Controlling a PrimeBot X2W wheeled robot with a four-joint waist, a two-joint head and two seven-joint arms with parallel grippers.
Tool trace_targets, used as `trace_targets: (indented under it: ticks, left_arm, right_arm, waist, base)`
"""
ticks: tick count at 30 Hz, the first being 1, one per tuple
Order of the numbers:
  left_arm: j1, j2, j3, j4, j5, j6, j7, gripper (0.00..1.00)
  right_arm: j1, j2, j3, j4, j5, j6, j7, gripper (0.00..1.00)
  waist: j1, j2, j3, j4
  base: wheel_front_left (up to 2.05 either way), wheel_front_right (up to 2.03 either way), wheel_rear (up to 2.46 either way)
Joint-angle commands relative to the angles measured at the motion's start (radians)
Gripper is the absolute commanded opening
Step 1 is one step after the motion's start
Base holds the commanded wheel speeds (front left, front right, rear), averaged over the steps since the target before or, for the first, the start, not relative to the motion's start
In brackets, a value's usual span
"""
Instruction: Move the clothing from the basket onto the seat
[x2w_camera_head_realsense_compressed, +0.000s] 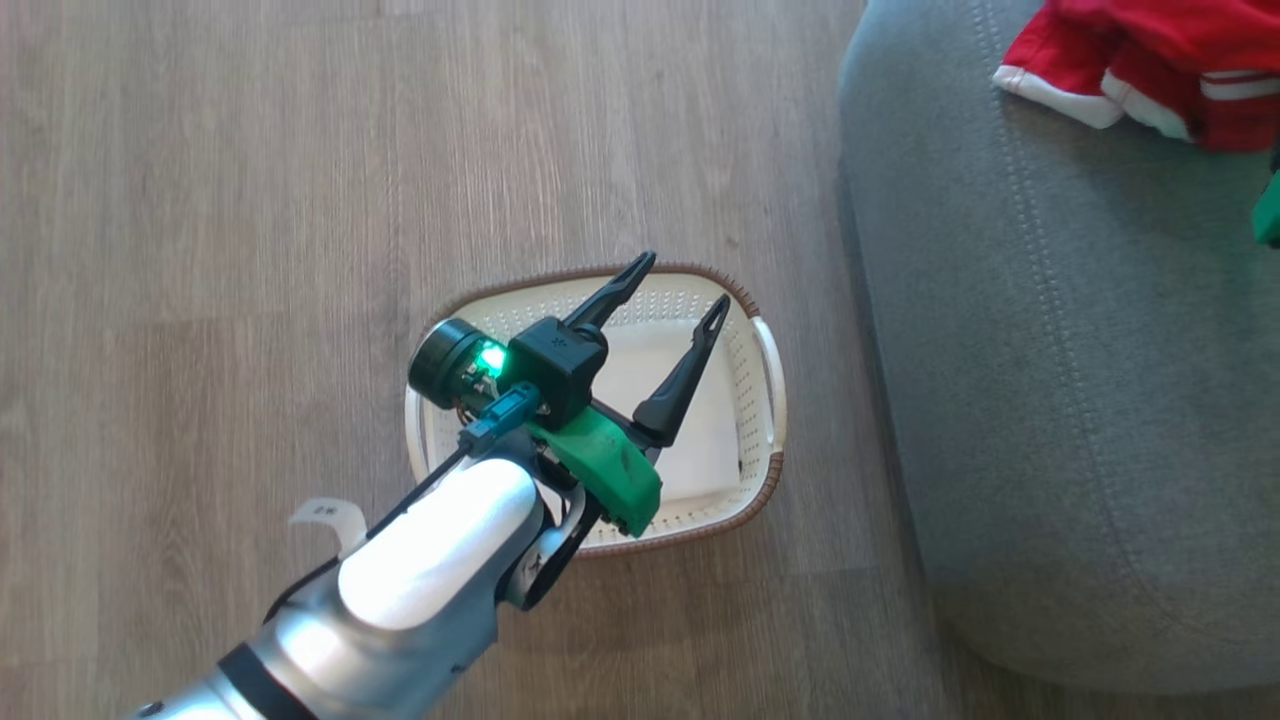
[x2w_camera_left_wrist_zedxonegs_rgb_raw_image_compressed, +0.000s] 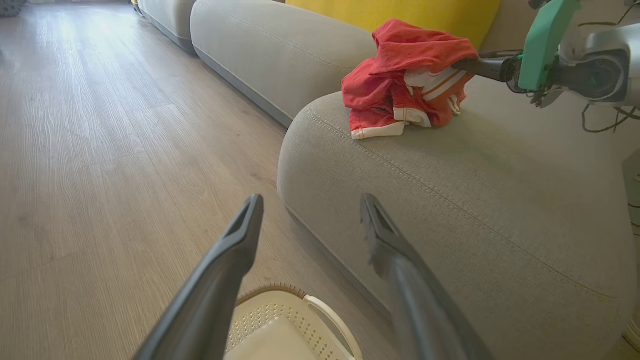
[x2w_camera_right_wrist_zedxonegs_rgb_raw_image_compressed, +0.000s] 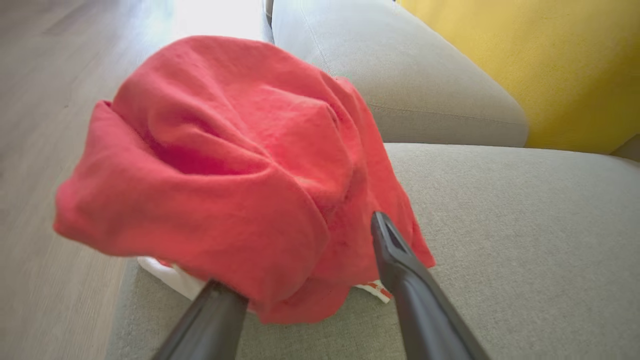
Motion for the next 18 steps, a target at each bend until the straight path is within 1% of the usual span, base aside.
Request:
trace_targets:
  ticks: [1,5,10,18]
  left_arm:
    - [-0.009,0.018,0.028,-0.029,-0.007,0.004,-0.008,1.00]
    - [0.009,0.020,0.036,-0.025,-0.022,0.009,-0.019,1.00]
    - [0.032,0.029,0.051,-0.020,-0.042,0.015,-0.032,1.00]
    - [0.083,0.035,0.077,-0.003,-0.080,0.026,-0.057,1.00]
  right_arm:
    - [0.024,0.002,0.005,-0.038,0.015,0.000,-0.009,1.00]
    - [0.100,0.008,0.032,-0.090,0.062,0.000,-0.009,1.00]
    - [0.182,0.012,0.106,-0.149,0.121,0.000,-0.009,1.00]
    - [0.252,-0.001,0.214,-0.236,0.245,0.000,-0.009,1.00]
  waist:
    - [-0.0001,0.0000,-0.015,-0.008]
    - [-0.0001,0.0000,-0.047,-0.028]
    - [-0.0001,0.0000,-0.093,-0.061]
    - [-0.0001,0.0000,-0.172,-0.091]
  base:
    - [0.00,0.00,0.00]
    - [0.00,0.00,0.00]
    - [0.00,0.00,0.00]
    - [0.00,0.00,0.00]
